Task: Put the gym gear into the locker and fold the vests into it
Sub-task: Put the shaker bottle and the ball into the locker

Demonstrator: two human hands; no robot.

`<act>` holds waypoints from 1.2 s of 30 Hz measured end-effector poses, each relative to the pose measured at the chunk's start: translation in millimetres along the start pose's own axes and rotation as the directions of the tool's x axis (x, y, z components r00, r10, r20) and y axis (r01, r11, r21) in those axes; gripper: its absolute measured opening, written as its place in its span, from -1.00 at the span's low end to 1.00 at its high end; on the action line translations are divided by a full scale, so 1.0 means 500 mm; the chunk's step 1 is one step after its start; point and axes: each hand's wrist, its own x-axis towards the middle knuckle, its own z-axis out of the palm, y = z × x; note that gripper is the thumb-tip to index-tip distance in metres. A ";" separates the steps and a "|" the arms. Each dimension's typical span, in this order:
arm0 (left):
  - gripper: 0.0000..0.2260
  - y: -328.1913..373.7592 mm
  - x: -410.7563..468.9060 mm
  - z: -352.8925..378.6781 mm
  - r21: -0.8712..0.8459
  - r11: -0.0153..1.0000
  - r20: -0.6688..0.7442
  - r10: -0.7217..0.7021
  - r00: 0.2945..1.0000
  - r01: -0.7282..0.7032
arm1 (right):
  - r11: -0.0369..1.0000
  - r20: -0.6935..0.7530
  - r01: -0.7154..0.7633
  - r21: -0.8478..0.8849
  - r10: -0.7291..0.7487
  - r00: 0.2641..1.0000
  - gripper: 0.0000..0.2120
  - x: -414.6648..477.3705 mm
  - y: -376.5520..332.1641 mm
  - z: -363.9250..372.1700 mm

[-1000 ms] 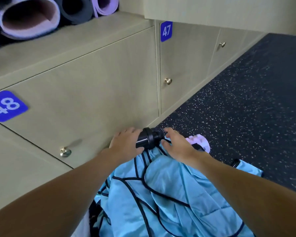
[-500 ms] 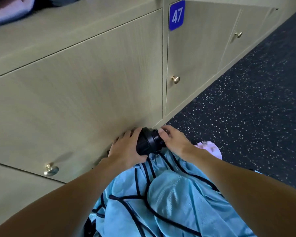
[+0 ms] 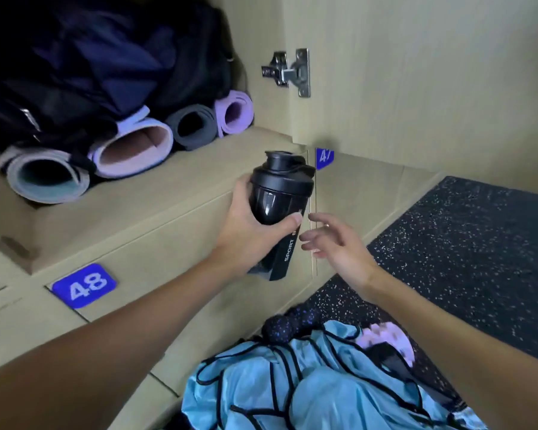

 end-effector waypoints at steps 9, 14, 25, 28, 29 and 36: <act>-0.30 0.122 0.081 -0.116 -0.167 0.972 -0.193 0.134 0.972 -0.167 | 0.942 0.123 0.328 -0.068 -0.318 0.940 -0.17 0.053 -0.228 0.077; -0.35 0.117 0.132 -0.144 -0.234 0.958 -0.211 0.120 0.970 -0.169 | 0.896 0.006 0.419 -0.149 -0.423 0.906 -0.06 0.106 -0.263 0.112; -0.34 0.018 0.230 -0.113 -0.168 0.978 -0.197 0.088 0.976 -0.122 | 0.850 -0.136 0.376 -0.370 -0.450 0.883 -0.09 0.241 -0.212 0.140; -0.41 0.008 0.248 -0.099 -0.158 0.985 -0.204 0.036 0.978 -0.069 | 0.829 -0.204 0.328 -0.452 -0.454 0.867 -0.14 0.269 -0.193 0.142; -0.43 0.006 0.251 -0.095 -0.142 0.988 -0.204 0.029 0.979 -0.058 | 0.823 -0.223 0.315 -0.473 -0.458 0.861 -0.16 0.277 -0.190 0.143; -0.42 0.010 0.259 -0.088 -0.103 0.993 -0.148 0.034 0.988 -0.050 | 0.778 -0.291 0.186 -0.600 -0.428 0.855 -0.47 0.330 -0.182 0.131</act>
